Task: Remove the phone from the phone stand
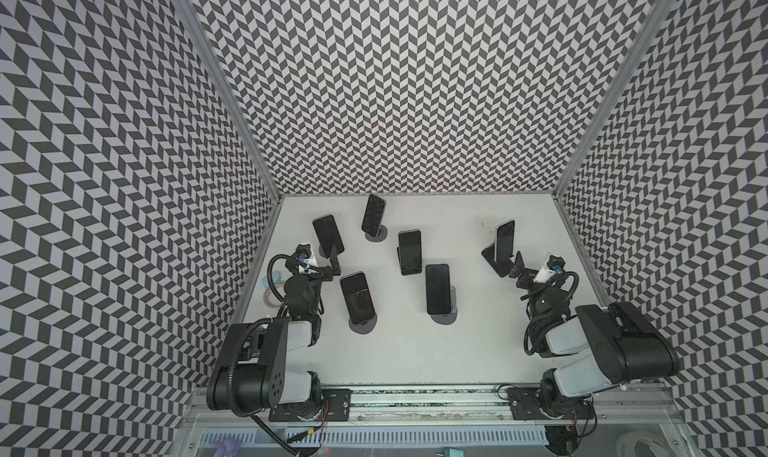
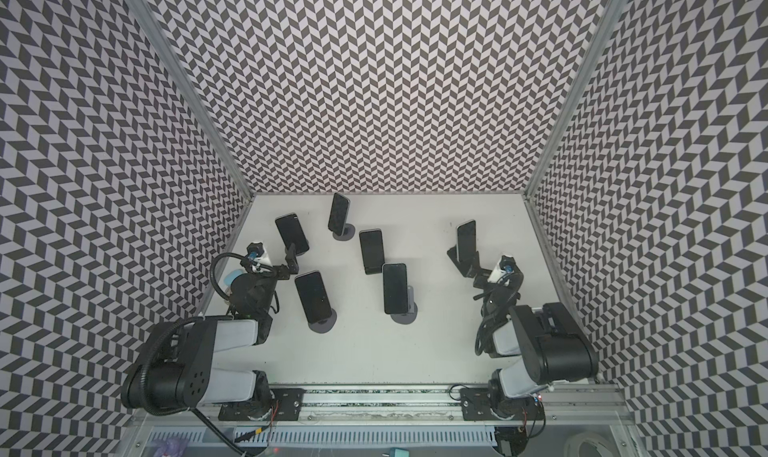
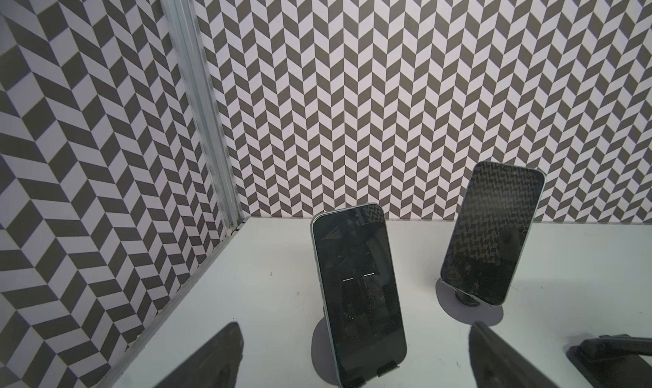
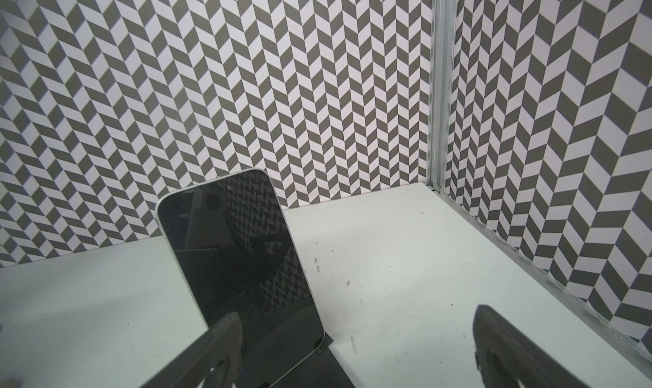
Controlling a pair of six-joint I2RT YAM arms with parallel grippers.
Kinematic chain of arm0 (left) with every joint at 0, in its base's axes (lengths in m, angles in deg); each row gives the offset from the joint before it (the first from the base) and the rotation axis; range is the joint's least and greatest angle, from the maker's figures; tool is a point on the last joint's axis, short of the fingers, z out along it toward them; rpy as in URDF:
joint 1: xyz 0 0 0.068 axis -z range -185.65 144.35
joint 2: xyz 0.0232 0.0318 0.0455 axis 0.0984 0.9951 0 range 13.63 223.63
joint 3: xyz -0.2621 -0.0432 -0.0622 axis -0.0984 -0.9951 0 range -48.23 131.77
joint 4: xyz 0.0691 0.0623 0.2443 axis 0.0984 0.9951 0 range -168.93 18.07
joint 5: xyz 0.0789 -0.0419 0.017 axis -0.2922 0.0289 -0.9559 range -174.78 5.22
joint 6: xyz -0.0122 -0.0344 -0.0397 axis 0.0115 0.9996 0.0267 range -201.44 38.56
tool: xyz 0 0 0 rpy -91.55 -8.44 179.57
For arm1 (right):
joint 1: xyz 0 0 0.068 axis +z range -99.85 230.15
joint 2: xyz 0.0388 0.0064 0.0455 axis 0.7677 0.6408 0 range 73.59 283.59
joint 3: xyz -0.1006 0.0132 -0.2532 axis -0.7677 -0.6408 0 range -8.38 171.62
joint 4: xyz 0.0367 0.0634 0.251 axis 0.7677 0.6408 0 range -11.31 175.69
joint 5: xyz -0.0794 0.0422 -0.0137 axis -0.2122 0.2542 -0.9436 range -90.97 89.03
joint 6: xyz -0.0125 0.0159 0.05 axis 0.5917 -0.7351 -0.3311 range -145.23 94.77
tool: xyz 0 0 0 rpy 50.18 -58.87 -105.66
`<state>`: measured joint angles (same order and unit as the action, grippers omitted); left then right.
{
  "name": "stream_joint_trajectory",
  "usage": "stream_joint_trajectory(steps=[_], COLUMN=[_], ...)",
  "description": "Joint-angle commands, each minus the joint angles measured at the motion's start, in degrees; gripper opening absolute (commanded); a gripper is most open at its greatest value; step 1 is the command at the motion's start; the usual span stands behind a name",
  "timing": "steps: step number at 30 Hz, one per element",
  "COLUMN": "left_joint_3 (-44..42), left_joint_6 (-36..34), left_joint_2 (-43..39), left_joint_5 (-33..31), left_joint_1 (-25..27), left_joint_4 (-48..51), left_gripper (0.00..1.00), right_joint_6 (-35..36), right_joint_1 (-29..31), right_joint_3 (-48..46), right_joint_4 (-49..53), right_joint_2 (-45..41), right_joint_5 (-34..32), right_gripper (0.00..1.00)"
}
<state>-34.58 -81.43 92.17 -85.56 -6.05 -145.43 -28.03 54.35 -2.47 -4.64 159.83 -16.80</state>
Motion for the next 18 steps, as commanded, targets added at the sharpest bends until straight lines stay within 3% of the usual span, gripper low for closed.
stream_joint_trajectory(steps=[1,18], left_joint_3=[-0.43,8.09], left_joint_6=[1.31,-1.33], left_joint_2=[-2.83,-15.54], left_joint_5=[-1.97,-4.15], left_joint_1=[0.23,0.14], left_joint_4=[2.46,18.7], left_gripper=[1.0,1.0], right_joint_6=[0.76,4.12], right_joint_1=[-0.34,-0.56], right_joint_3=[0.34,9.82], right_joint_4=[-0.25,17.11], right_joint_2=[-3.25,-11.7], right_joint_5=[0.58,8.24], right_gripper=[0.99,0.99])
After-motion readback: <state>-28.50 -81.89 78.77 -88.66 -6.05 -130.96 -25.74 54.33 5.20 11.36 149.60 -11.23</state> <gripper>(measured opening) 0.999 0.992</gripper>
